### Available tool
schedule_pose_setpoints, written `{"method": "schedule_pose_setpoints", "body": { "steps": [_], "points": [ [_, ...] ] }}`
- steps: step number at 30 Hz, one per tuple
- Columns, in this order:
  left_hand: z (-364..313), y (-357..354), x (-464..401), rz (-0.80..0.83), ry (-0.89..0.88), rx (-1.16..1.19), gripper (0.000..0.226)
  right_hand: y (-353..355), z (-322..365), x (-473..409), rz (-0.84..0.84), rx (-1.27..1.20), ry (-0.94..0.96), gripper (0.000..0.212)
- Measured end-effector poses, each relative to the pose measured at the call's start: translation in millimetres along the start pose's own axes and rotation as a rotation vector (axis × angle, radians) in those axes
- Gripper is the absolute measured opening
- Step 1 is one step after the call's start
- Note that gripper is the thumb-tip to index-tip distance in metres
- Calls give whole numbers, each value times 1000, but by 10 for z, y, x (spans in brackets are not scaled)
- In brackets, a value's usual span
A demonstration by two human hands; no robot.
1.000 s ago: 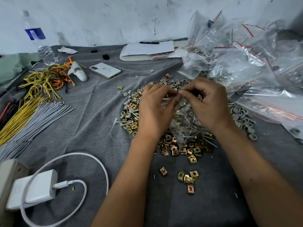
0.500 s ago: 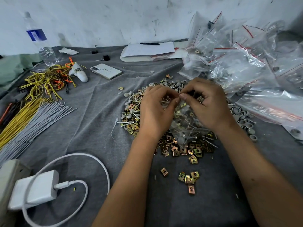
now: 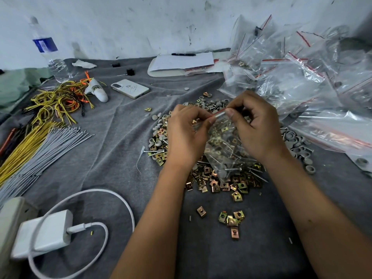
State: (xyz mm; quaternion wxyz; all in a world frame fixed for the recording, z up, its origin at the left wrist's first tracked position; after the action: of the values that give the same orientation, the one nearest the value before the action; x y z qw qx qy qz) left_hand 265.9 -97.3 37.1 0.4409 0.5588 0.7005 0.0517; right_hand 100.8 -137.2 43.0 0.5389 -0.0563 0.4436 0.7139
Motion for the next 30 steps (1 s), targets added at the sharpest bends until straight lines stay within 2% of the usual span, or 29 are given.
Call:
{"method": "schedule_pose_setpoints", "body": {
  "steps": [11,17,22,27,30],
  "points": [
    [96,-1,5,2,127,166,6,-29,-103,17,-54,-115,-91,4],
    [218,-43,35,20,290,385,3,59,-172,41,-153,-256,-182,3],
    [270,-49,43,-3,302,501,3,47,-192,43,-152,-263,-192,3],
    [349,-49,60,-84,311,651,5,97,-305,50,-245,-356,-232,5],
    [365,-64,56,-85,305,702,6,95,-335,48,-240,-355,-222,5]
  ]
}}
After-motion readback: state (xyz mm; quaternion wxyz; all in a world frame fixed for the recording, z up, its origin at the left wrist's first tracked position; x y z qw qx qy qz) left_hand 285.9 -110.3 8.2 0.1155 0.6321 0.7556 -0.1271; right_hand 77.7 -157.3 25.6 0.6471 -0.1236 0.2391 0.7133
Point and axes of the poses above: each hand's wrist, its own x-axis away from the middle knuckle, its own y-axis out of the back of the hand, z = x × y, the point moved 4 cm from there along -x, towards the middle knuckle, and after that the axes turned 13 degrees about z, right-handed, at the moved point
